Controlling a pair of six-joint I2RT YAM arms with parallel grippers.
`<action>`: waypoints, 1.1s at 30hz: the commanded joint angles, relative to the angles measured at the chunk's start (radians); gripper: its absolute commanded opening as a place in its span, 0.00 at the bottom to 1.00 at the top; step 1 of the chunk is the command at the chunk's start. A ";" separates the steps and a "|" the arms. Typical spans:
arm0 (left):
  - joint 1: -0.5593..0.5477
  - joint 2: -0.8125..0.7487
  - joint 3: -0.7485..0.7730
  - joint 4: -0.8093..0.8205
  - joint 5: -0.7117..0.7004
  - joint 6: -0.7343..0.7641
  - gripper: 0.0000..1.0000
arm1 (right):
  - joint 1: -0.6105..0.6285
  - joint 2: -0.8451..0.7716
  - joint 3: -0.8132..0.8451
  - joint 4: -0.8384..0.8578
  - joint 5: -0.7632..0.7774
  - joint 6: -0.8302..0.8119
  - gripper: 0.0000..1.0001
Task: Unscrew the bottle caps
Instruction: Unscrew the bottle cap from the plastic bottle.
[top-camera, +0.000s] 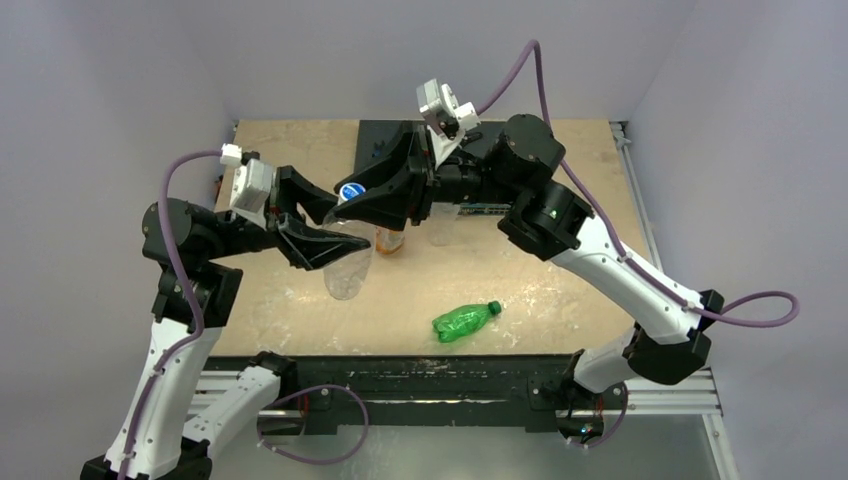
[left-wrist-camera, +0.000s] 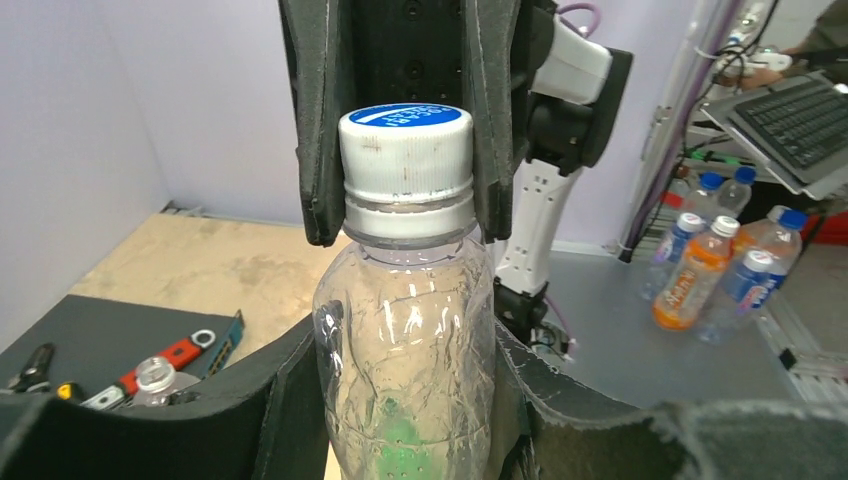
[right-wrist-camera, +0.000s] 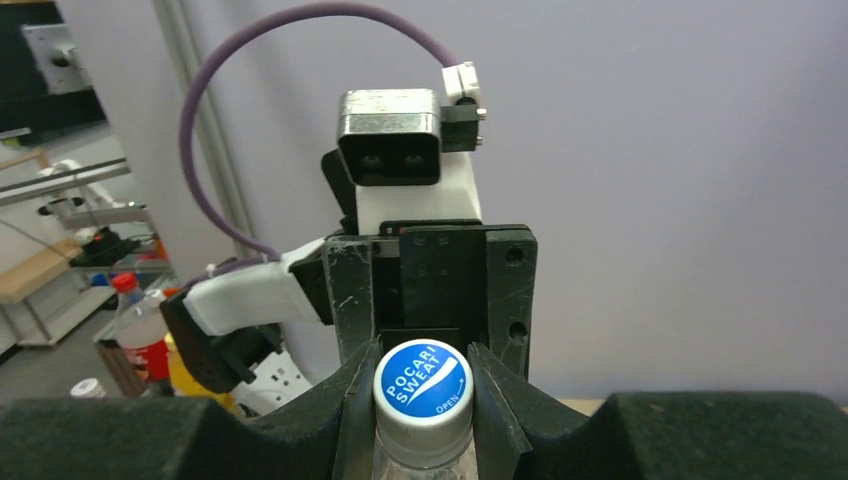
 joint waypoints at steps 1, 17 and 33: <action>0.007 0.007 0.048 0.070 0.020 -0.113 0.04 | -0.004 -0.018 0.063 0.054 -0.157 -0.006 0.35; 0.007 -0.019 -0.006 -0.257 -0.483 0.362 0.00 | 0.026 0.157 0.359 -0.400 0.652 0.013 0.98; 0.007 -0.025 -0.033 -0.276 -0.582 0.388 0.00 | 0.048 0.199 0.332 -0.342 0.676 0.090 0.51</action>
